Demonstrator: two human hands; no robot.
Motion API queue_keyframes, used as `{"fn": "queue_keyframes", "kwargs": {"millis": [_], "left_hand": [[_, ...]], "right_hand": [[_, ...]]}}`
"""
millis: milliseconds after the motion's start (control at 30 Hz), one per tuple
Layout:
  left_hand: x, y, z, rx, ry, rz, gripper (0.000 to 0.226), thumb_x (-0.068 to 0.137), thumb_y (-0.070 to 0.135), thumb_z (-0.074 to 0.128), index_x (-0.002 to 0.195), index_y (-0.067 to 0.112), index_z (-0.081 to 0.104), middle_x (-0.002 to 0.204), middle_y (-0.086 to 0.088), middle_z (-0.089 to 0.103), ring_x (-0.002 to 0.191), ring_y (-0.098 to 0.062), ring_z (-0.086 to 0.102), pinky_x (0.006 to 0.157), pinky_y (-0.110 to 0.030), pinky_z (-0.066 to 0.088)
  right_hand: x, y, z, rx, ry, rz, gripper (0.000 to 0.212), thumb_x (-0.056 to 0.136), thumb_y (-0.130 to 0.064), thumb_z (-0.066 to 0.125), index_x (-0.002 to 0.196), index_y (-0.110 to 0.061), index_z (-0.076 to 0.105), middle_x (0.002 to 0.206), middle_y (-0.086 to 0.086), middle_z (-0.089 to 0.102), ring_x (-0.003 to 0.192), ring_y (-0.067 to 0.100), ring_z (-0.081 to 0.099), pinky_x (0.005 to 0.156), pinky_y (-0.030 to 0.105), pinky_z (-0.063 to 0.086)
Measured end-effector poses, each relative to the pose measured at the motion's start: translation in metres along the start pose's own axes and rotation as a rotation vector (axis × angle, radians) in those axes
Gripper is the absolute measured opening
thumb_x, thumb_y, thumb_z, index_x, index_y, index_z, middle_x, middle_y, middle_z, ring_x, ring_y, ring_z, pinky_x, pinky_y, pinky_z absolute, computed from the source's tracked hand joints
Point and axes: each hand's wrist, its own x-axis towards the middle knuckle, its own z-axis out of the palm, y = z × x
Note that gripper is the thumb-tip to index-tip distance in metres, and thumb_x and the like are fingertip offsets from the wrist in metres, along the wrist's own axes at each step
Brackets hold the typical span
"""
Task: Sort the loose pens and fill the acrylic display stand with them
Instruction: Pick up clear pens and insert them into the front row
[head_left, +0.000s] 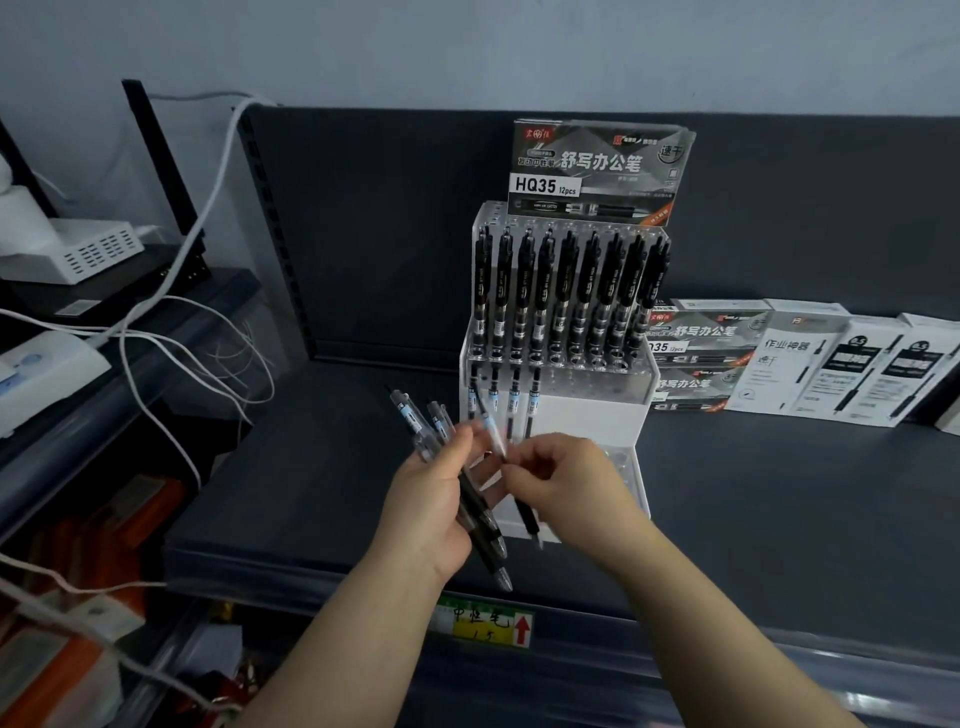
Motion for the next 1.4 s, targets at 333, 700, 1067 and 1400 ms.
{"fn": "queue_keyframes", "kwargs": {"millis": [333,700,1067,1400], "left_hand": [[0.005,0.000,-0.007,0.031,0.042,-0.043,0.014,0.088,0.026,0.062,0.087,0.013,0.058,0.053,0.005,0.048,0.042,-0.005,0.038,0.041,-0.018,0.038],[0.001,0.001,-0.007,0.026,0.007,-0.057,0.037,0.094,0.048,0.045,0.091,0.012,0.057,0.053,0.002,0.048,0.039,-0.008,0.037,0.037,-0.019,0.034],[-0.005,-0.003,-0.007,0.160,-0.042,0.026,0.028,0.086,0.040,0.058,0.094,0.013,0.056,0.057,0.003,0.050,0.044,-0.009,0.042,0.042,-0.021,0.038],[-0.009,-0.012,0.007,0.270,-0.091,-0.019,0.024,0.085,0.037,0.063,0.094,0.014,0.062,0.076,-0.003,0.061,0.063,-0.013,0.053,0.046,-0.023,0.043]], "right_hand": [[0.025,0.014,-0.029,0.007,0.384,-0.051,0.013,0.093,-0.017,0.054,0.100,-0.020,0.064,0.077,-0.010,0.067,0.069,0.002,0.061,0.064,0.015,0.049],[0.035,0.038,-0.012,-0.378,0.258,-0.039,0.019,0.093,-0.016,0.051,0.097,-0.012,0.069,0.081,0.001,0.065,0.077,0.021,0.059,0.067,0.027,0.044],[0.016,0.024,-0.010,-0.129,0.389,-0.019,0.013,0.086,-0.026,0.064,0.091,-0.021,0.053,0.075,-0.006,0.057,0.063,0.005,0.052,0.054,0.014,0.038],[-0.008,0.003,-0.010,0.296,-0.125,-0.023,0.005,0.081,-0.013,0.070,0.085,-0.010,0.069,0.065,-0.001,0.067,0.059,0.003,0.059,0.054,0.011,0.042]]}}
